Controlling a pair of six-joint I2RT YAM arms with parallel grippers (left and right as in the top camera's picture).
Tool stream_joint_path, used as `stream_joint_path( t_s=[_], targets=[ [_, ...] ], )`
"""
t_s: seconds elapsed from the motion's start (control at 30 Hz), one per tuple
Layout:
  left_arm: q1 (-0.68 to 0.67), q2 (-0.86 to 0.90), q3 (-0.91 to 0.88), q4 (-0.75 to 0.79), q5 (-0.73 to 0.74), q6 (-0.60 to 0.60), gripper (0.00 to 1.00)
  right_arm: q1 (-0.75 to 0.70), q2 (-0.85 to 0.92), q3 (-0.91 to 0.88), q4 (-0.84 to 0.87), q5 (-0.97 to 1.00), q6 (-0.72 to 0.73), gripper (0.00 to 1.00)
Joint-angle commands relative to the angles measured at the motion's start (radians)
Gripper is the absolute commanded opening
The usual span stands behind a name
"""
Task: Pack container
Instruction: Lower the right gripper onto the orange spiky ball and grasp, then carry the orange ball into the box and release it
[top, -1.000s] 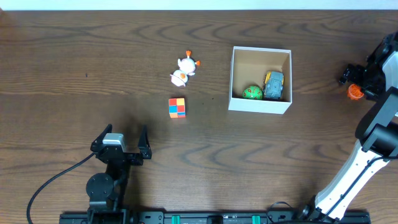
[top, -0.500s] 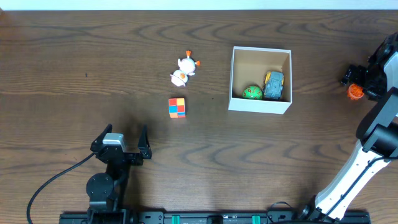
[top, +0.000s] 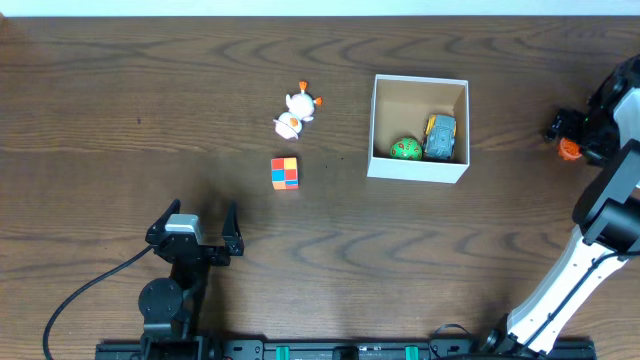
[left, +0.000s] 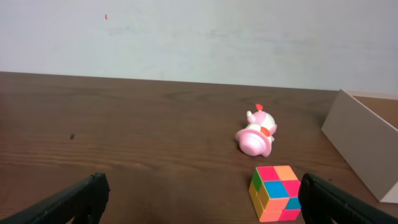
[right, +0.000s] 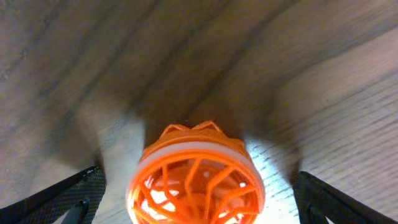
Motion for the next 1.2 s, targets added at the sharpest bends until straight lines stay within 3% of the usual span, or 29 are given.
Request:
stream_joint_path(
  t_s=[0.0, 0.5, 0.63, 0.8, 1.0, 1.17],
  targets=[
    [-0.003, -0.006, -0.016, -0.036, 0.011, 0.013, 0.98, -0.007, 0.011, -0.042, 0.019, 0.022, -0.019, 0.99],
    [-0.003, -0.006, -0.016, -0.036, 0.011, 0.013, 0.98, -0.01, 0.011, -0.043, 0.045, 0.021, -0.019, 0.96],
    [-0.003, -0.006, -0.016, -0.036, 0.011, 0.013, 0.98, -0.01, 0.011, -0.043, 0.046, 0.021, -0.018, 0.76],
    [-0.003, -0.006, -0.016, -0.036, 0.011, 0.013, 0.98, -0.01, 0.011, -0.043, 0.046, 0.021, -0.018, 0.72],
    [-0.003, -0.006, -0.016, -0.036, 0.011, 0.013, 0.98, -0.01, 0.011, -0.042, 0.045, 0.022, -0.018, 0.49],
    [-0.003, -0.006, -0.016, -0.036, 0.011, 0.013, 0.98, -0.01, 0.011, -0.032, 0.038, 0.022, -0.018, 0.45]
  ],
)
